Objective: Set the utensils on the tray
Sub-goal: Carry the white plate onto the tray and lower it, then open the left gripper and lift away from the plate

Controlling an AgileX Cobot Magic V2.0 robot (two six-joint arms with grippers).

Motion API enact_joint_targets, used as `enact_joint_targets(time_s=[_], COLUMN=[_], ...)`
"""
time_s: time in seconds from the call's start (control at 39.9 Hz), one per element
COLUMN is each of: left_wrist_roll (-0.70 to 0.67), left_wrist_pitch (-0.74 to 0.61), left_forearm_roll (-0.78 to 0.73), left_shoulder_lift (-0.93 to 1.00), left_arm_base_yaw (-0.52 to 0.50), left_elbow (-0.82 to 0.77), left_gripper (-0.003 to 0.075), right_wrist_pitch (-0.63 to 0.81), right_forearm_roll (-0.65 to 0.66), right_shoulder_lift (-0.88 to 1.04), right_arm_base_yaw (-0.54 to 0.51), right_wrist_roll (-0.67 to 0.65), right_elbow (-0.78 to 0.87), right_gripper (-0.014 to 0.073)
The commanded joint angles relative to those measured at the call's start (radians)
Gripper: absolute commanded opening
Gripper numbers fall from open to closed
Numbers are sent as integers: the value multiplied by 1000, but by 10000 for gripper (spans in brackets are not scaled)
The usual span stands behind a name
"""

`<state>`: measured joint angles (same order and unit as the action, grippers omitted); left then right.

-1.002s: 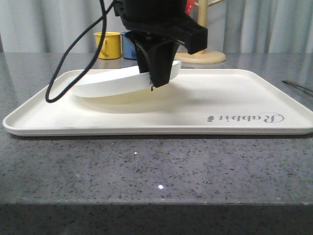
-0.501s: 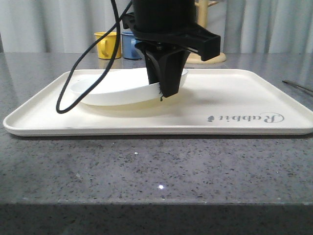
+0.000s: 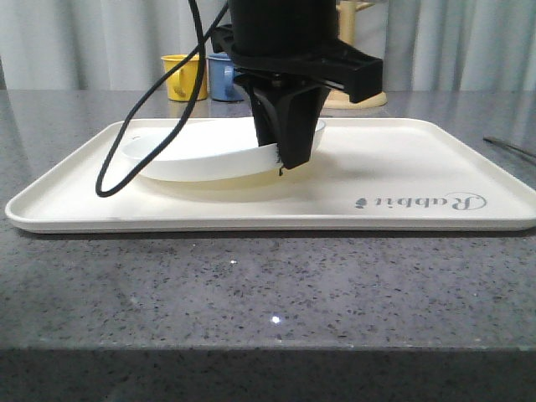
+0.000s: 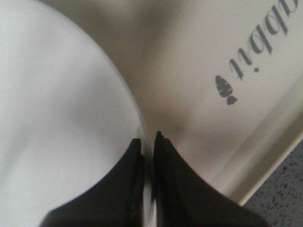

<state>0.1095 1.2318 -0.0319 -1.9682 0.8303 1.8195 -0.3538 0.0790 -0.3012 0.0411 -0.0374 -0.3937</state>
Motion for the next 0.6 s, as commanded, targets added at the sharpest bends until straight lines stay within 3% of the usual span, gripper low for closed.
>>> enact_joint_targets(time_s=[0.0, 0.38, 0.58], left_wrist_roll=[-7, -7, -7], left_wrist_pitch=[26, 26, 26], left_forearm_roll=[23, 32, 96], left_shoulder_lift=[45, 56, 158], left_arm_base_yaw=[10, 10, 11], left_elbow=[30, 56, 91], left_gripper=[107, 377, 344], right_wrist_pitch=[86, 86, 86], right_forearm_roll=[14, 14, 14], right_shoulder_lift=[-17, -17, -17], right_arm_base_yaw=[-6, -6, -6], right_wrist_roll=[8, 8, 8], right_elbow=[-37, -37, -37], right_gripper=[655, 655, 655])
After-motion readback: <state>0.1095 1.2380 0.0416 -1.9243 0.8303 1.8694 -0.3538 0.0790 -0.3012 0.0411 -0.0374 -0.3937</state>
